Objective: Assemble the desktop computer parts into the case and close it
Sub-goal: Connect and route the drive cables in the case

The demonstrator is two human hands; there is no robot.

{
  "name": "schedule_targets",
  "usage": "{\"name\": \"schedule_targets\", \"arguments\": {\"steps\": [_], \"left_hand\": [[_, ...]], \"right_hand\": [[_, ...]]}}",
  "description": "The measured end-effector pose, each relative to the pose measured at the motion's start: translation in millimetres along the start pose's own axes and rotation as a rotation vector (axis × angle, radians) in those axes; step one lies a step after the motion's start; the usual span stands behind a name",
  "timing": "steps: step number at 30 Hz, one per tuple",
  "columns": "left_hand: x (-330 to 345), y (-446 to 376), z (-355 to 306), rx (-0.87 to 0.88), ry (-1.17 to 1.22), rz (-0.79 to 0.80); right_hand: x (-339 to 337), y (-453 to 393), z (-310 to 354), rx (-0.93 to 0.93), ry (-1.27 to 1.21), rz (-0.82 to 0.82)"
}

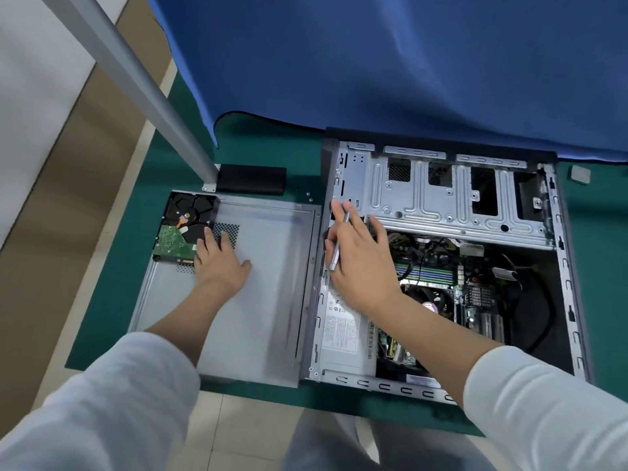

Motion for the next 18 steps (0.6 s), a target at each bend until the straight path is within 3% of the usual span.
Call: {"name": "schedule_targets", "arguments": {"steps": [5,9,12,14,18], "left_hand": [[-0.9,1.0,-6.8,0.039,-0.001,-0.098],[2.7,18.9,-26.4,0.159,0.030,-0.085],[5.6,33.2,-37.6,0.256,0.110,-0.217],[6.7,36.0,-38.4,0.177,0.110,-0.293],[10.6,24.9,-34.8,-0.196,0.263,-0.114]], "right_hand": [[-4.1,0.2,1.7,0.001,-0.001,0.003],[-3.1,0.1,1.4,-0.011,-0.003,0.002],[-0.5,1.4,-2.3,-0.017,-0.012,0.004],[0.0,2.0,-3.6,-0.021,-0.019,0.004],[-0.4,1.6,-1.9,-0.025,-0.018,0.016]]}}
Point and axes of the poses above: each hand's wrist, its own y-axis away from the middle knuckle, its own x-axis out of the palm, z = x × y, the point moved 3 cm from there along -y, towards the middle knuckle, and after that the axes turned 1 degree about -y, right-handed, at the moved point
